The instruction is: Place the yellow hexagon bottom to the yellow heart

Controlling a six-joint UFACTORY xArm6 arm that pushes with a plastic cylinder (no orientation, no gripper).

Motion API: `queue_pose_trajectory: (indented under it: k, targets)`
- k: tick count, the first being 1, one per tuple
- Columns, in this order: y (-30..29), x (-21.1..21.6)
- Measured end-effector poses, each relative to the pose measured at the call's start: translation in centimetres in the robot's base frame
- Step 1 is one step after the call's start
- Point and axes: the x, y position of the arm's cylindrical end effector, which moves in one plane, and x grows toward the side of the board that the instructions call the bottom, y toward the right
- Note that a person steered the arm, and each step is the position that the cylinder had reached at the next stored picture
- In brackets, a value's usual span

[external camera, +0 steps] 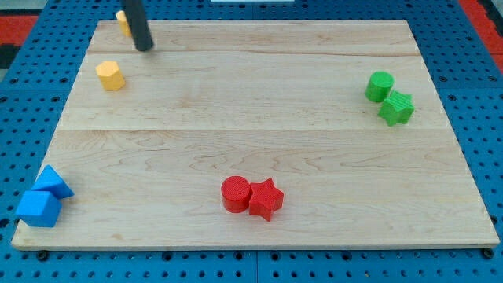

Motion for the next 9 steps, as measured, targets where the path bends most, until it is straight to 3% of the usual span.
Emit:
queue_pose_trajectory:
  k: [1, 2, 9]
  targets:
    - [-0.2, 7.6]
    - [-6.5, 11.3]
    - [-6.5, -1.5]
